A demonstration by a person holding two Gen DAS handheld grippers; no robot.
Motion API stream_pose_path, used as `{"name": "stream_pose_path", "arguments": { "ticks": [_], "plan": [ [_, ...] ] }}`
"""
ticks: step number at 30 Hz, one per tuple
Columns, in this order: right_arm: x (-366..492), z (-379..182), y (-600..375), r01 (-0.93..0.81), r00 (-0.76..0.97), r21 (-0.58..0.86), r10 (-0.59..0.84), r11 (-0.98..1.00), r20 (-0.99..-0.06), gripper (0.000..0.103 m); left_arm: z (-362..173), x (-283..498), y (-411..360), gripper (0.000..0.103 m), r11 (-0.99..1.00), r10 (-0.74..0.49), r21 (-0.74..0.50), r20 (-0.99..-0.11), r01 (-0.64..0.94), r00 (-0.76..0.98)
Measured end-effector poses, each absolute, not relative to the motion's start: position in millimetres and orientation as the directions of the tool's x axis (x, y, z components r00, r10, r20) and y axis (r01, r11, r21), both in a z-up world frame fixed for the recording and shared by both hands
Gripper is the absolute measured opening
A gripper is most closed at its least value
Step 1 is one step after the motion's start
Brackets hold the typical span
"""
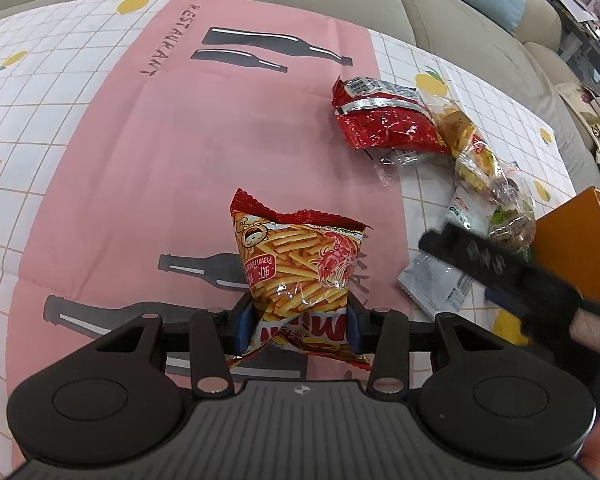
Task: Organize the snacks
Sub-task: 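Close the right tool on the white strip packet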
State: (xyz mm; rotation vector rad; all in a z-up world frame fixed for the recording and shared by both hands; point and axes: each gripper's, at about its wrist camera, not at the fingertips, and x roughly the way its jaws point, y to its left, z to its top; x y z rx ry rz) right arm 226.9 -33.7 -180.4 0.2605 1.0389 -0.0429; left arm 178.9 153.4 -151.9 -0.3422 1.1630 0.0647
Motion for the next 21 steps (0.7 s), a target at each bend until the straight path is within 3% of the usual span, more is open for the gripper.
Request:
{"name": "stream_pose_path", "arguments": {
  "ticks": [5,7,10,13,21],
  "plan": [
    [235.3,-187.4,-10.7,0.149,0.534,0.052,-0.036,0.988,-0.844,0.09,-158.7,180.9,159.1,0.049,0.941,-0.124,-0.232,-0.913,-0.245,0.389],
    [230.0,-188.1,-6.0,0.122,0.56,0.011,-0.059,0.993,-0.826,0.079,-160.3,181.9,160.4,0.049,0.94,-0.126,-0.235,-0.913,-0.248,0.388],
    [221.5,-186.5,-8.4,0.091,0.587,0.013,-0.043,0.996,-0.808,0.065,-161.9,182.4,160.7,0.049,0.937,-0.132,-0.242,-0.912,-0.25,0.389],
    [217.3,-186.3,-15.0,0.051,0.587,0.026,-0.008,0.998,-0.809,0.058,-161.5,182.4,158.2,0.049,0.938,-0.138,-0.247,-0.911,-0.244,0.389],
    [186.1,-178.4,-38.6,-0.123,0.523,0.125,0.172,0.984,-0.835,0.05,-151.5,172.9,154.4,0.049,0.929,-0.17,-0.281,-0.901,-0.239,0.398]
  ]
}}
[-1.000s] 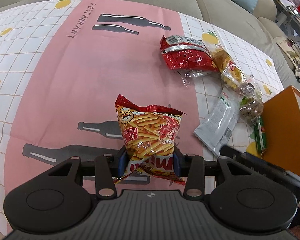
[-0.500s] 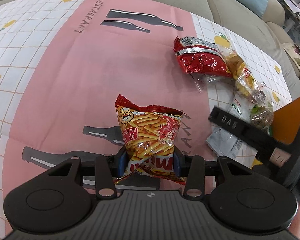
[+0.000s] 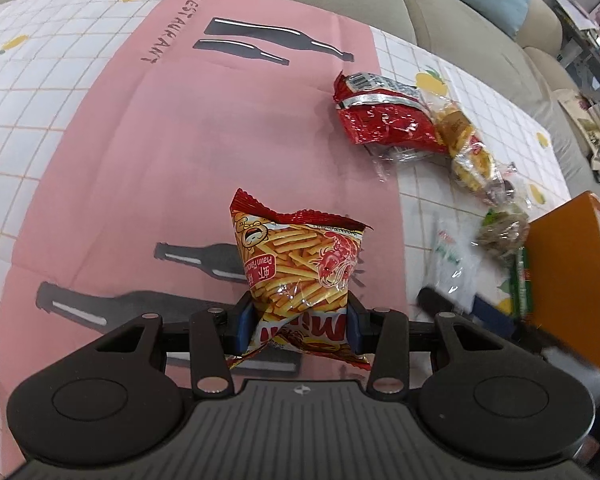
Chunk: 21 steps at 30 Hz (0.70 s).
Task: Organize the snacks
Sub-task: 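Close the right tool on the white strip packet, then lift the white packet with right tool while left tool holds red-orange bag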
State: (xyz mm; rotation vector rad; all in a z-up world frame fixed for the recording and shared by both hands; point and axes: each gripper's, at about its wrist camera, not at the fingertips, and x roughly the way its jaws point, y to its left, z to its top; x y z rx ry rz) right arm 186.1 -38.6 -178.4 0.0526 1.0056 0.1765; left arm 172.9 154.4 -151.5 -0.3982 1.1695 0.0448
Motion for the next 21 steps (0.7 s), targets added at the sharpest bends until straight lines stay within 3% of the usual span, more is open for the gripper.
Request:
{"name": "stream_pose_path", "arguments": {
  "ticks": [9,21],
  "plan": [
    [164.0,-154.5,-68.5,-0.147,0.488,0.302,0.335,0.942,-0.806,0.047,-130.1,154.0,144.4,0.049,0.918,-0.203,-0.321,-0.885,-0.232,0.42],
    [123.0,-66.2,-109.7,-0.295,0.584,0.292,0.414,0.91,-0.699,0.047,-64.9,135.6,101.4,0.049,0.912,-0.284,-0.392,-0.817,-0.121,0.501]
  ]
}}
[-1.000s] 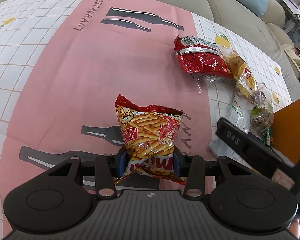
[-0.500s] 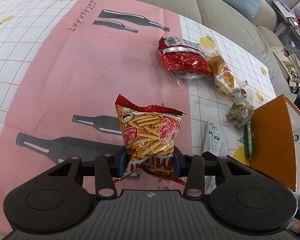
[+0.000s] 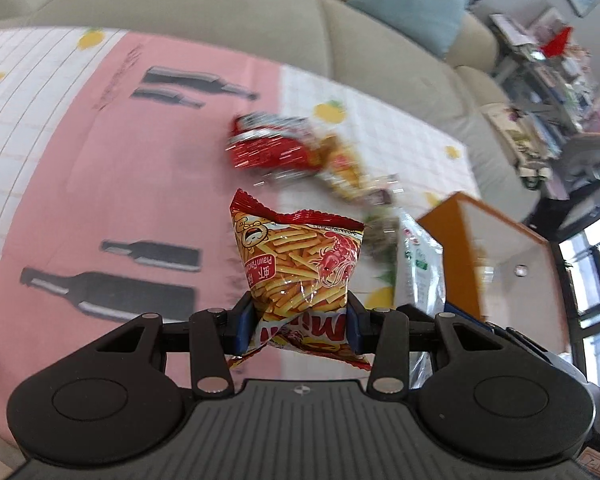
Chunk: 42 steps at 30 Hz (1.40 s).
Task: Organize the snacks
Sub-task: 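Lift the white packet with right tool while left tool holds red-orange bag, then release the red-orange bag with left tool while right drops white packet into box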
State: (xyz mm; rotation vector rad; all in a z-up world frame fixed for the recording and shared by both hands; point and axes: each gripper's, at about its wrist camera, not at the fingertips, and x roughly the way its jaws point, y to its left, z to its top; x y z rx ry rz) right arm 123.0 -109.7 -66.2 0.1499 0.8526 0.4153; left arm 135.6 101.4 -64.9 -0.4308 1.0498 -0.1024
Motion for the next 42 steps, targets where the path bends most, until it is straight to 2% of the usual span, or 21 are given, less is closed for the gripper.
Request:
{"name": "stream_pose_path", "arguments": {
  "ticks": [10,14,19,31,42],
  "plan": [
    [115.5,-10.5,-190.1,-0.376,0.635,0.112,0.344,0.92,-0.692,0.047,-18.8,156.1,8.1,0.049,0.908,-0.401,-0.406,-0.766,0.106,0.502],
    [123.5,-2.4,-226.5,-0.345,0.664,0.01,0.252,0.938,-0.704,0.047,-15.3,170.2,-40.8,0.049,0.899,-0.437,-0.385,-0.766,0.208,0.473],
    [143.8,-7.2,-273.4,-0.294,0.665,-0.051,0.166,0.955,-0.729,0.047,-25.4,188.2,-95.4,0.049,0.885,-0.454,-0.347,-0.792,0.309,0.41],
    [200.0,-72.9,-316.4,-0.308,0.541,-0.15,0.043,0.939,-0.84,0.047,-82.3,225.0,-170.3,0.049,0.863,-0.386,-0.274,-0.899,0.424,0.205],
    [215.8,-116.1,-319.9,-0.376,0.406,-0.184,-0.016,0.908,-0.914,0.048,-114.1,232.3,-199.1,0.049,0.849,-0.237,-0.142,-0.963,0.508,0.128]
  ]
}}
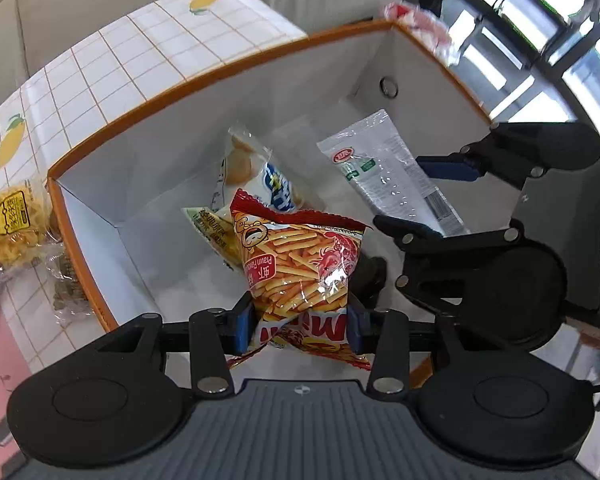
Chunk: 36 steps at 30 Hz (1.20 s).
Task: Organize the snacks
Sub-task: 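Release the red-orange bag with left tool while right drops white packet into box, then withdraw both open tools from the box back over the snack pile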
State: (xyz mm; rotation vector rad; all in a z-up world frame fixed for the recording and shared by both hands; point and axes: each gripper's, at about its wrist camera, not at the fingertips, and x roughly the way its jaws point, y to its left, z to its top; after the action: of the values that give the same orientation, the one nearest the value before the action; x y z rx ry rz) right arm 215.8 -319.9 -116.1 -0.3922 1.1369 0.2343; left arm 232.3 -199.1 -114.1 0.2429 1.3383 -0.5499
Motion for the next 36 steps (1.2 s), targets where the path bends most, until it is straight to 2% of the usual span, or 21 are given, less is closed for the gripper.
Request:
{"name": "stream_pose_path", "arguments": {
  "ticks": [5,8,15,17,21,28,36],
  "plan": [
    [217.7,-128.6,-317.0,-0.395,0.363,-0.18,-0.027,0.901,-0.932,0.048,-120.6,229.8,-210.0,0.05,0.83,-0.157,-0.056,-0.978,0.556,0.136],
    [218.6,-131.0,-316.3,-0.398,0.345,-0.178,-0.033,0.9,-0.938,0.049,-121.8,229.8,-210.9,0.051,0.832,-0.151,-0.062,-0.982,0.552,0.117],
    [219.2,-129.4,-316.7,-0.394,0.313,-0.183,-0.056,0.901,-0.948,0.052,-109.9,233.5,-206.2,0.073,0.831,-0.168,-0.053,-0.973,0.553,0.159],
    [218.5,-126.4,-316.8,-0.388,0.309,-0.185,-0.061,0.903,-0.949,0.056,-104.2,234.3,-202.7,0.075,0.832,-0.179,-0.059,-0.97,0.552,0.165],
    [216.9,-114.0,-317.2,-0.365,0.331,-0.203,-0.077,0.908,-0.94,0.075,-86.9,227.8,-196.3,0.079,0.826,-0.203,-0.065,-0.961,0.559,0.189],
    [195.4,-77.0,-316.8,-0.235,0.452,-0.272,-0.143,0.933,-0.881,0.084,-48.6,208.8,-181.5,0.079,0.839,-0.262,-0.061,-0.916,0.541,0.303],
    [148.6,-35.2,-303.0,-0.025,0.655,-0.179,-0.12,0.983,-0.746,0.093,-18.1,176.5,-139.5,0.079,0.881,-0.311,-0.061,-0.821,0.469,0.478]
  ]
}}
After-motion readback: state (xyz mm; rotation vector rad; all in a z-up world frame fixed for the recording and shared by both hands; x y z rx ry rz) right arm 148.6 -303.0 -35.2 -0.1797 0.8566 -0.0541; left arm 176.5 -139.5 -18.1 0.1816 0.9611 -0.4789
